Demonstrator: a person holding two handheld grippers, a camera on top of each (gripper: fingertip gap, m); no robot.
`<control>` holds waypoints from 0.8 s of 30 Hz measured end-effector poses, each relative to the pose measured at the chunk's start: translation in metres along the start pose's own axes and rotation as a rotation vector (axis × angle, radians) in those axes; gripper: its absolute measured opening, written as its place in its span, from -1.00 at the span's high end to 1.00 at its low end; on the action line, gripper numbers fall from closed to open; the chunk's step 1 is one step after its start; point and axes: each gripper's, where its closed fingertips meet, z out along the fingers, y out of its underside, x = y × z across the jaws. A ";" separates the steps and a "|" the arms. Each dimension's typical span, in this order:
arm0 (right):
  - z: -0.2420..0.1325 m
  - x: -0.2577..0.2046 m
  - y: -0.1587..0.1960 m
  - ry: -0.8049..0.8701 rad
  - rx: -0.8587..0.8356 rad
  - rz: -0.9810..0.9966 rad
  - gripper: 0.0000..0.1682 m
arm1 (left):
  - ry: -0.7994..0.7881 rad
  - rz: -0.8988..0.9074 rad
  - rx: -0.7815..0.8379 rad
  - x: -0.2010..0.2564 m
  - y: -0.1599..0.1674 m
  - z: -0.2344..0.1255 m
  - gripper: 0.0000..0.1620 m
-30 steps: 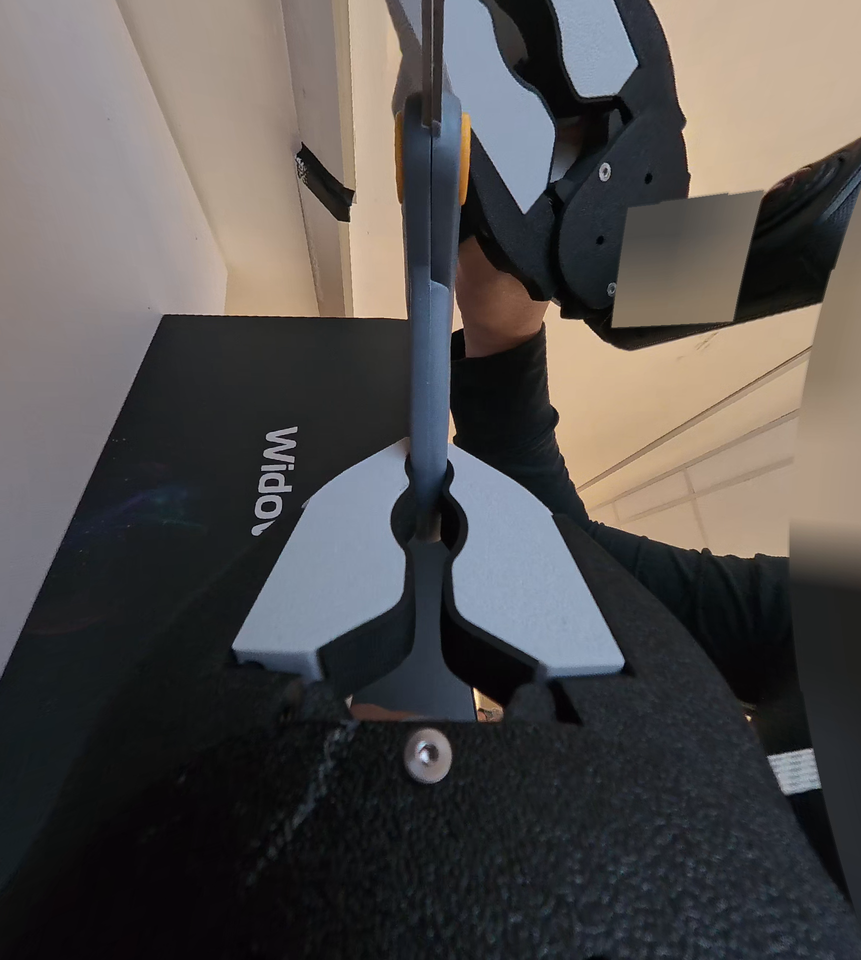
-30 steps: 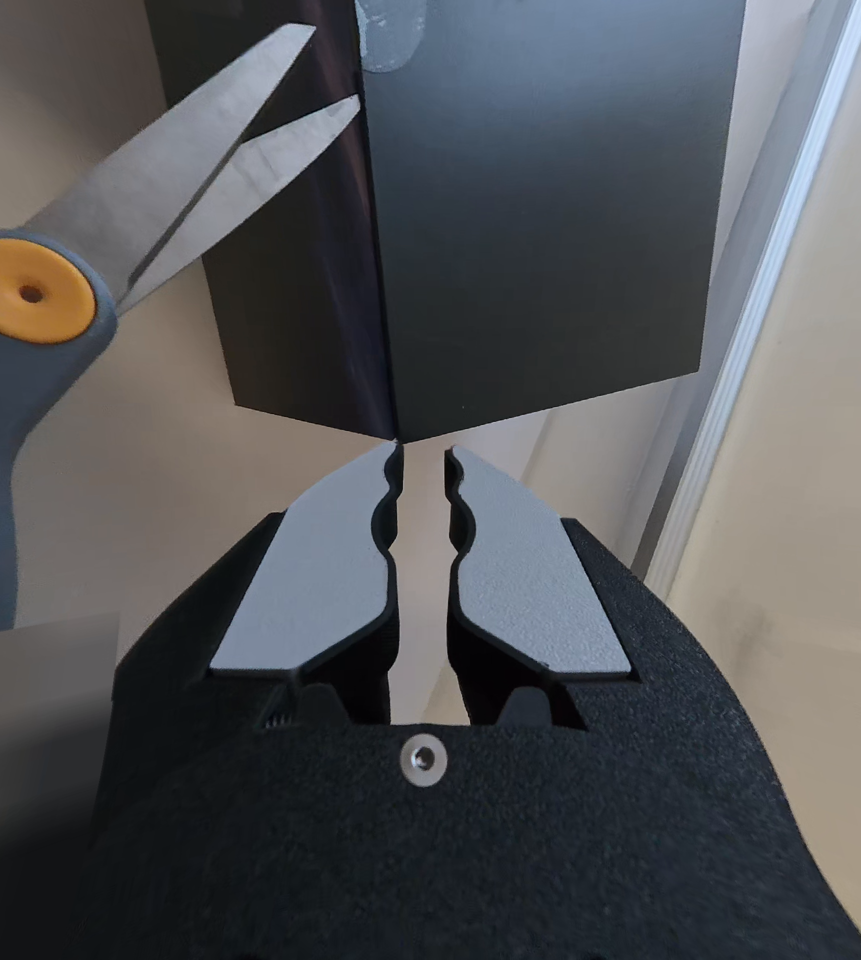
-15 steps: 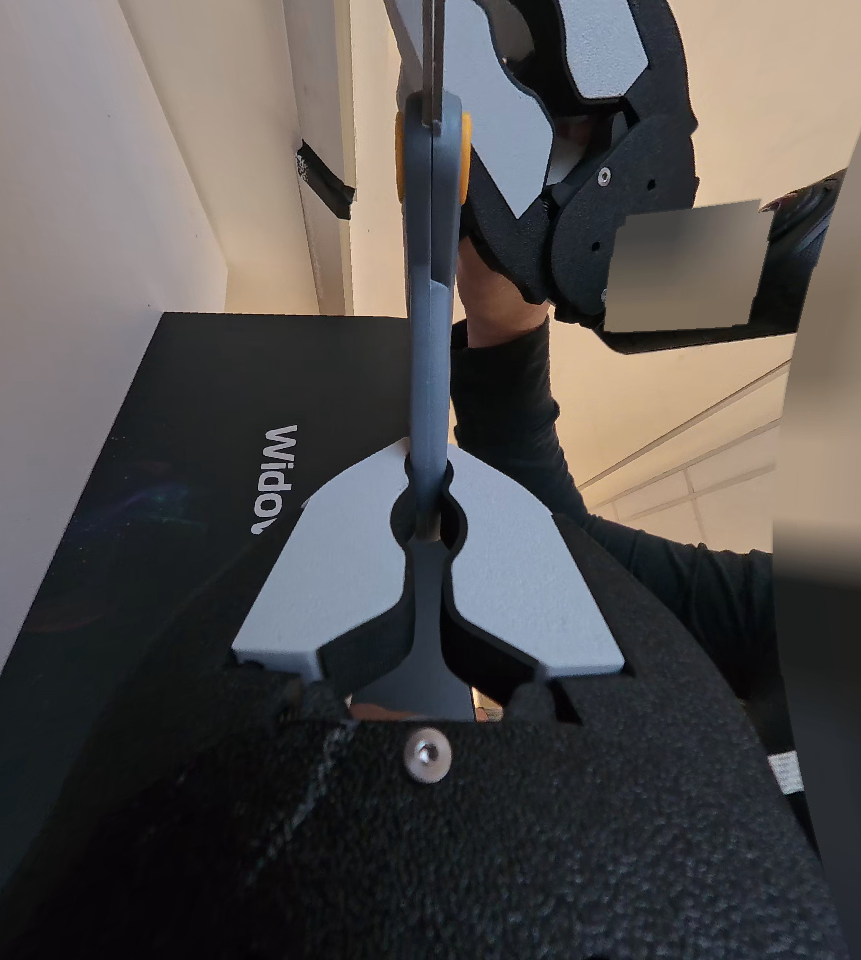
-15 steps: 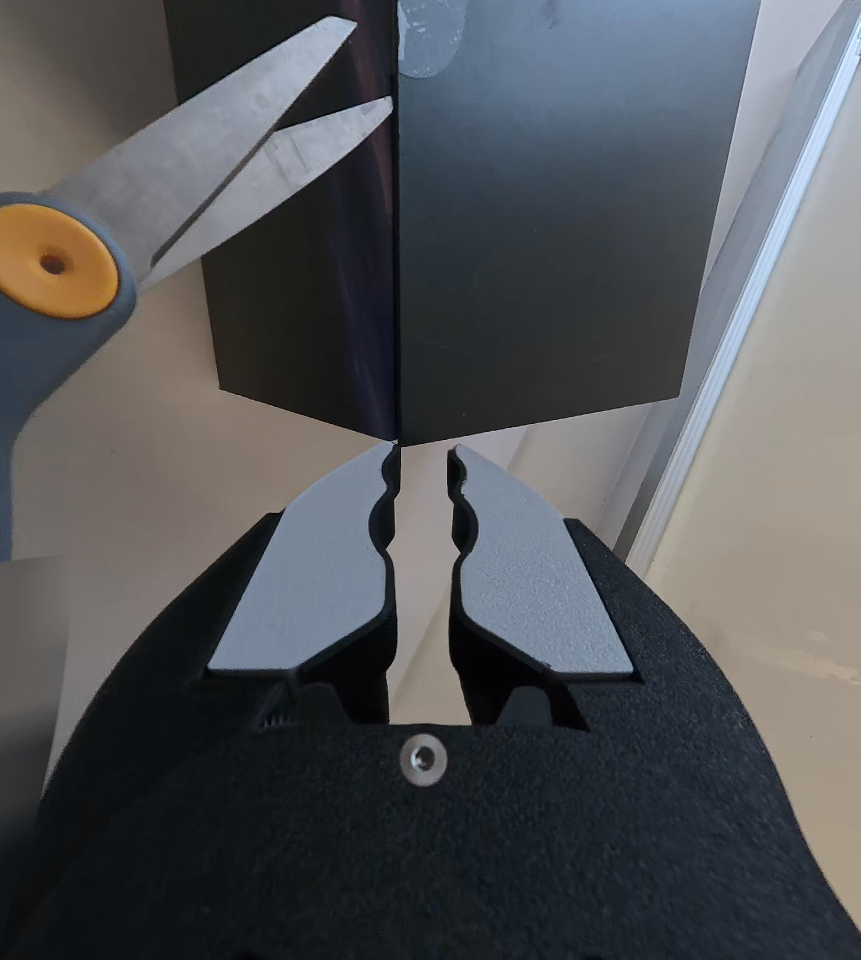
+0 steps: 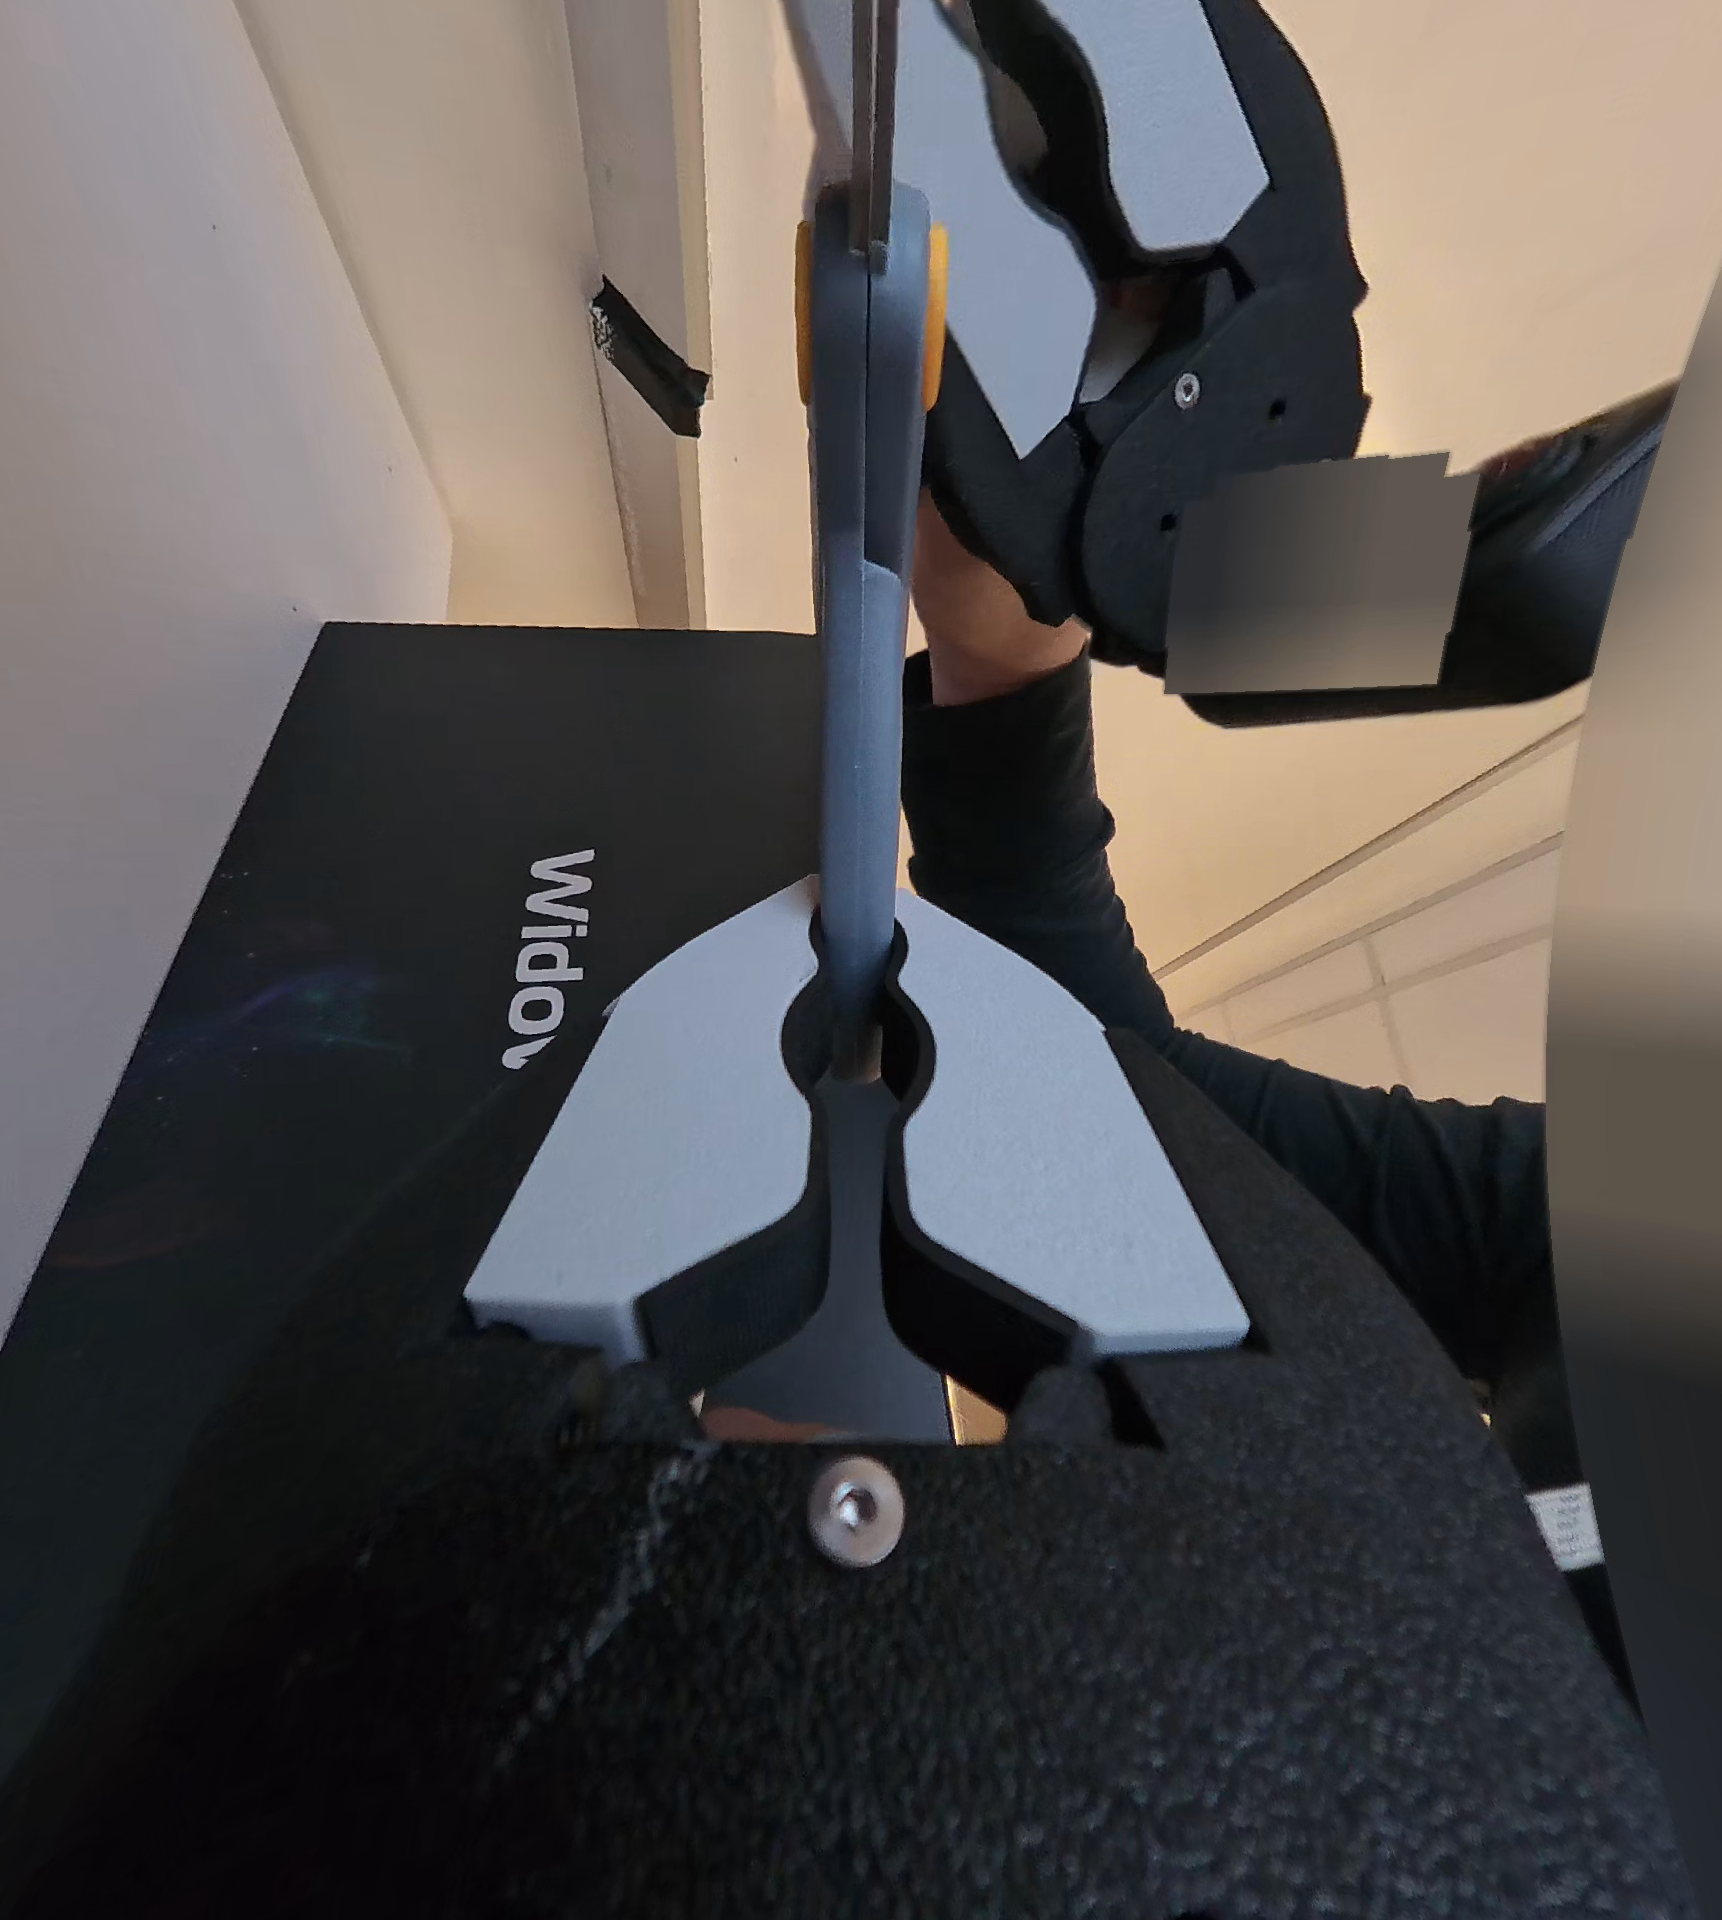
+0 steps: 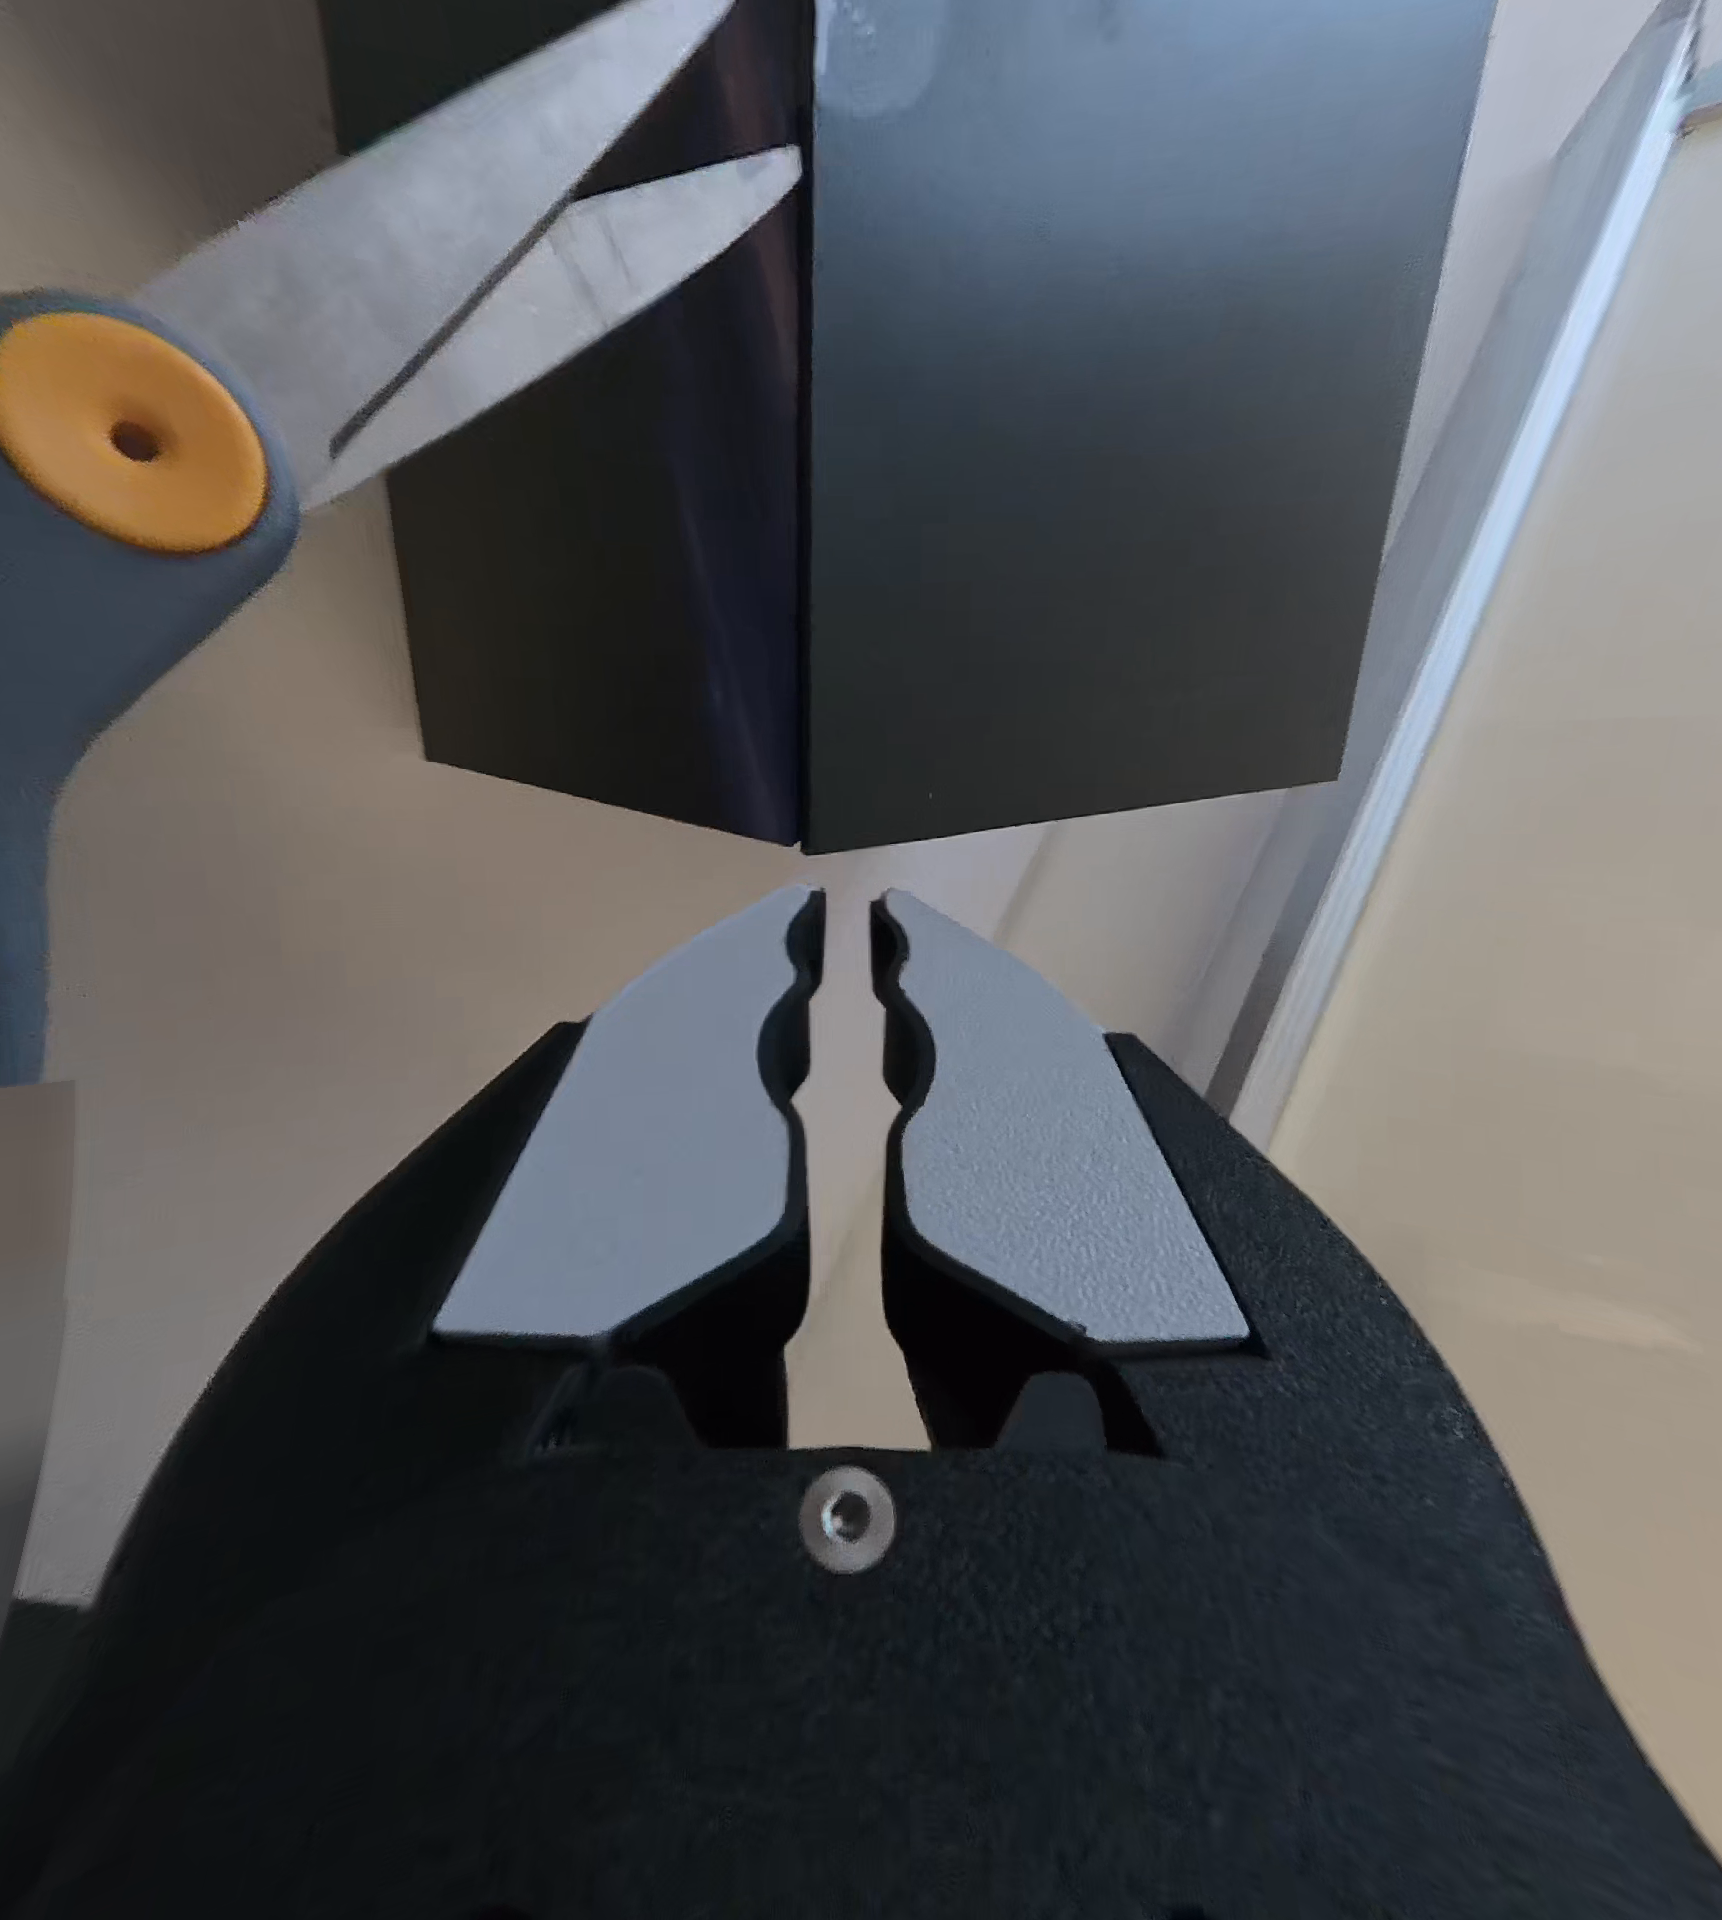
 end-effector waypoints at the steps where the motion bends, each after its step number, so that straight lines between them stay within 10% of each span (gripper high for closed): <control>1: 0.000 -0.002 0.001 -0.019 0.001 0.017 0.86 | 0.001 0.000 0.000 0.000 0.000 0.000 0.96; 24: 0.005 -0.001 -0.011 -0.026 0.019 -0.055 0.81 | 0.000 0.001 0.001 -0.001 0.000 0.002 0.96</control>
